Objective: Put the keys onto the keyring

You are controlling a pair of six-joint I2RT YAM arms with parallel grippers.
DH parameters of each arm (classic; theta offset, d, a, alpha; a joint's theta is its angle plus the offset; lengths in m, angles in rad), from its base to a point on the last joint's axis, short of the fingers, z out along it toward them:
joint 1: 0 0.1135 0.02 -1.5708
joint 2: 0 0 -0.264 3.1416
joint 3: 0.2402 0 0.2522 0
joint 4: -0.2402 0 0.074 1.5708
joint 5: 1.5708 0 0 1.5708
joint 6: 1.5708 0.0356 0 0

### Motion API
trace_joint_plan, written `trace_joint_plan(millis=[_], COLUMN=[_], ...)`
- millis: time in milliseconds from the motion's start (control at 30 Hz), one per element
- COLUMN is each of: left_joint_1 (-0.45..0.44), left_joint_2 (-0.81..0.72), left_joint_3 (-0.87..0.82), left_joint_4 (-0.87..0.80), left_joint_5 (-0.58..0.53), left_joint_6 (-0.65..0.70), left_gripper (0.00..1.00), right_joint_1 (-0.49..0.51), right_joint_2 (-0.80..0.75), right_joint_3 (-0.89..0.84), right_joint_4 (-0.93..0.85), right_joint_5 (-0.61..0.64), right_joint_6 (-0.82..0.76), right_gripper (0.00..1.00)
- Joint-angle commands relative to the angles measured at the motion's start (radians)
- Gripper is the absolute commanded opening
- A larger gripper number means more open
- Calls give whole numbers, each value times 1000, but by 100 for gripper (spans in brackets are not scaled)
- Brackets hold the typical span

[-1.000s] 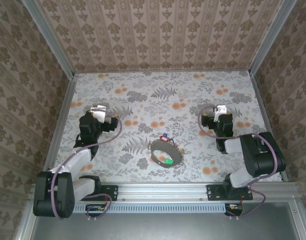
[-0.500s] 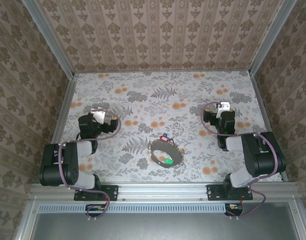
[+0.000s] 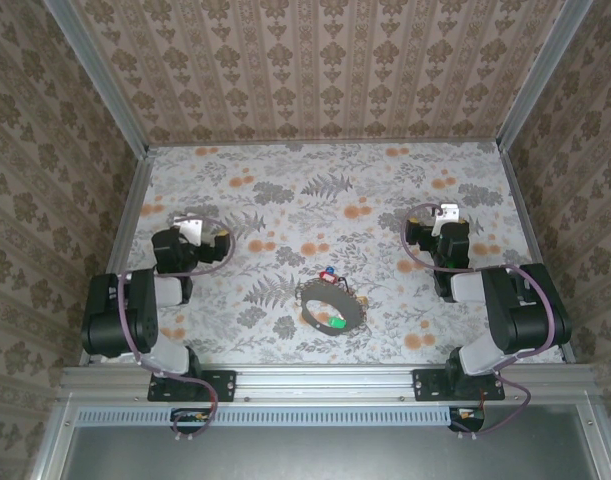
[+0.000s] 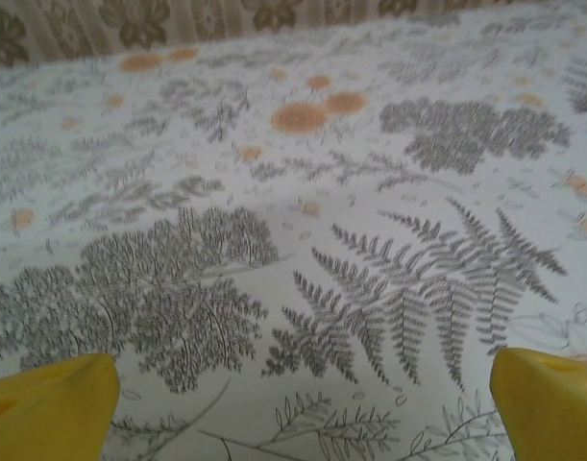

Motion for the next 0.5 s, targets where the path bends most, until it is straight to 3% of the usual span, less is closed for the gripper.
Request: trace_joint_plan(millis=[0,133,200,367,467], left_joint_1=[-13,-13,-11,-41,-54], left_joint_2=[9,-2,1,1,-1], left_joint_3=[23,3,7,38,37], left_joint_4=[45,64,59,-1,0], left_joint_5=[-102,26,26,-209,-241], left_joint_6=[-42,4,1,-50,-44], left_gripper=[100,100,100,100,100], right_joint_1=[6,6,6,6,6], right_joint_2=[-9,-10,-9,-9,-9], right_joint_3=[7,7,7,7,7], right_joint_4=[-8,-10,-10,-8,-10], right_joint_5=[4,3,3,4,4], right_joint_6=[13,13,13,13,13], right_gripper=[100,100,100,99,100])
